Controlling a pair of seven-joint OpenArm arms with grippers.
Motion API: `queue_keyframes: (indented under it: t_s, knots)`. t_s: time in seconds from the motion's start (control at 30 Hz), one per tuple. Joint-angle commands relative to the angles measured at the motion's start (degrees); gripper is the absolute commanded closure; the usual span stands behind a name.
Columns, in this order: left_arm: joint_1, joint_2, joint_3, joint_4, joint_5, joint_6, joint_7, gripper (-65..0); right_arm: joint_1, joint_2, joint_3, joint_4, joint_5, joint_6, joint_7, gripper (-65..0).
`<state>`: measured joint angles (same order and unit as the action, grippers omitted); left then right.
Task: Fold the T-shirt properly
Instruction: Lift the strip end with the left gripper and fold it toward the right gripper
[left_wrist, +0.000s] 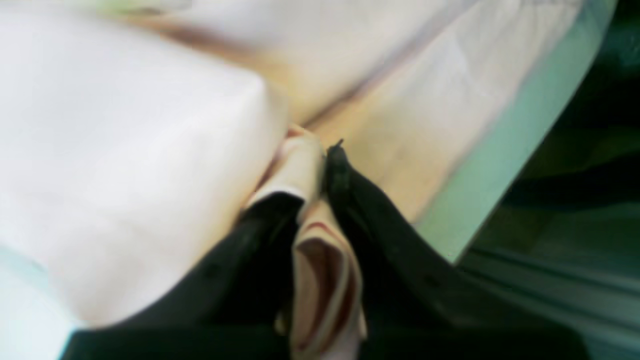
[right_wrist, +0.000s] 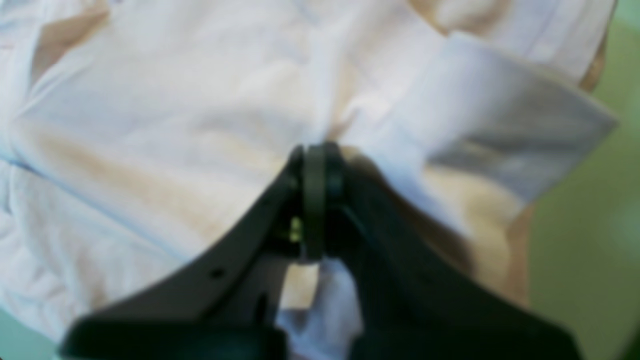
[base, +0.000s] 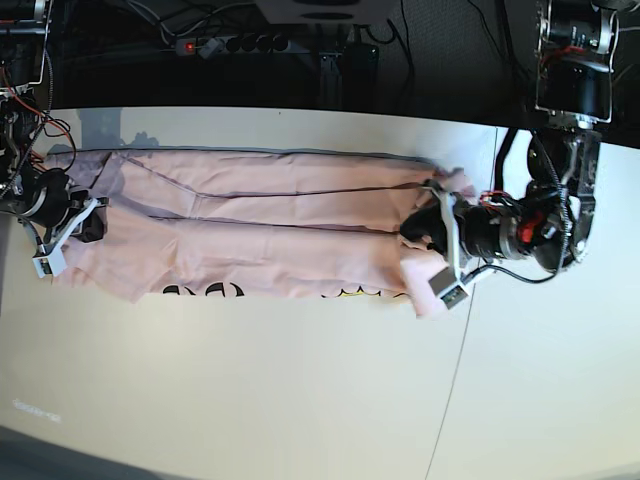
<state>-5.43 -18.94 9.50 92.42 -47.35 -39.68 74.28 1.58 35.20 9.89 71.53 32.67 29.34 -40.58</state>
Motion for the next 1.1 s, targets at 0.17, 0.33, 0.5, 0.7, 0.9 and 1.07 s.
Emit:
queue_keyframes:
  t_s: [0.17, 0.33, 0.5, 0.7, 0.9, 1.07]
  knots:
    - [-2.1, 7.5, 13.0, 9.8, 19.0, 7.5, -8.9, 0.0, 0.5, 1.1, 0.4, 0.4, 0.8, 4.0, -0.4, 0.0]
    - [-2.3, 15.0, 22.3, 7.2, 29.7, 11.1, -11.6, 0.0, 0.6, 1.1, 0.4, 0.4, 0.8, 4.1, -0.8, 0.0]
    - [-3.5, 20.1, 26.1, 0.7, 38.4, 15.4, -15.2, 0.0, 0.6, 1.2, 0.4, 0.4, 0.8, 4.0, -0.8, 0.0]
    - [-6.2, 22.6, 26.1, -6.1, 40.8, 16.4, -15.7, -5.0, 0.6, 1.2, 0.4, 0.4, 3.3, 4.1, -0.7, 0.0]
    - [-6.2, 22.8, 26.1, -8.5, 40.8, 16.7, -16.2, -29.2, 0.5, 1.5, 0.4, 0.5, 9.8, 4.1, 7.1, 0.0]
    - [-6.1, 22.7, 26.1, -8.5, 40.7, 18.1, -15.8, -29.1, 2.7, 1.5, 0.4, 0.5, 9.8, 4.1, 23.0, 0.0]
